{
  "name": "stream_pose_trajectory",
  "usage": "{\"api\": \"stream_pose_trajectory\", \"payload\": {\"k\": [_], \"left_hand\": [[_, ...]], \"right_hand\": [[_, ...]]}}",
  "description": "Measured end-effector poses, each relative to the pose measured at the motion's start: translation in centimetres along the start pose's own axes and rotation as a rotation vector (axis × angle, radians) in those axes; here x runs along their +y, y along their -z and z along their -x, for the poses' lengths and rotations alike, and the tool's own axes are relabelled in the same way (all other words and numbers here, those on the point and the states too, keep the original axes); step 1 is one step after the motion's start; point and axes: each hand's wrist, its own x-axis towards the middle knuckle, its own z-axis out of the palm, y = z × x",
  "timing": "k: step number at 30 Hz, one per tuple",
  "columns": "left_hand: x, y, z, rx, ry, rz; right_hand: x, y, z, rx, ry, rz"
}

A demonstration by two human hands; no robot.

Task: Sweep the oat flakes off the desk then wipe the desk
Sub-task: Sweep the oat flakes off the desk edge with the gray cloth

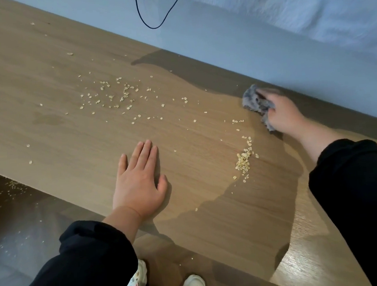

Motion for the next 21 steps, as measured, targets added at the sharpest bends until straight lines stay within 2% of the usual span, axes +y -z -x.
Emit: {"api": "stream_pose_trajectory", "payload": {"k": [6, 8, 11, 14, 16, 17, 19, 21], "left_hand": [[0.0, -0.1, 0.0, 0.006, -0.009, -0.006], [-0.1, -0.1, -0.1, 0.012, -0.011, -0.009], [-0.1, -0.1, 0.0, 0.016, -0.010, -0.010], [0.0, 0.0, 0.0, 0.013, -0.006, -0.011], [0.0, 0.0, 0.1, 0.011, -0.002, -0.014], [0.0, 0.0, 0.1, 0.010, -0.001, -0.016], [0.0, 0.1, 0.1, 0.008, 0.000, -0.013], [0.0, 0.0, 0.1, 0.003, 0.002, -0.015]], "right_hand": [[-1.3, -1.5, -5.5, -0.017, -0.190, -0.086], [-2.7, -1.8, -6.2, -0.021, -0.191, -0.068], [-4.1, -1.3, -4.5, -0.064, -0.074, -0.089], [-4.9, -1.1, -1.5, -0.203, 0.084, -0.087], [-4.9, -0.3, -0.6, -0.224, 0.080, -0.123], [-4.6, 0.4, -0.7, -0.187, 0.037, -0.185], [-3.5, 2.7, -0.8, -0.004, -0.050, -0.343], [-1.2, 5.0, -0.5, 0.133, -0.106, -0.352]]}}
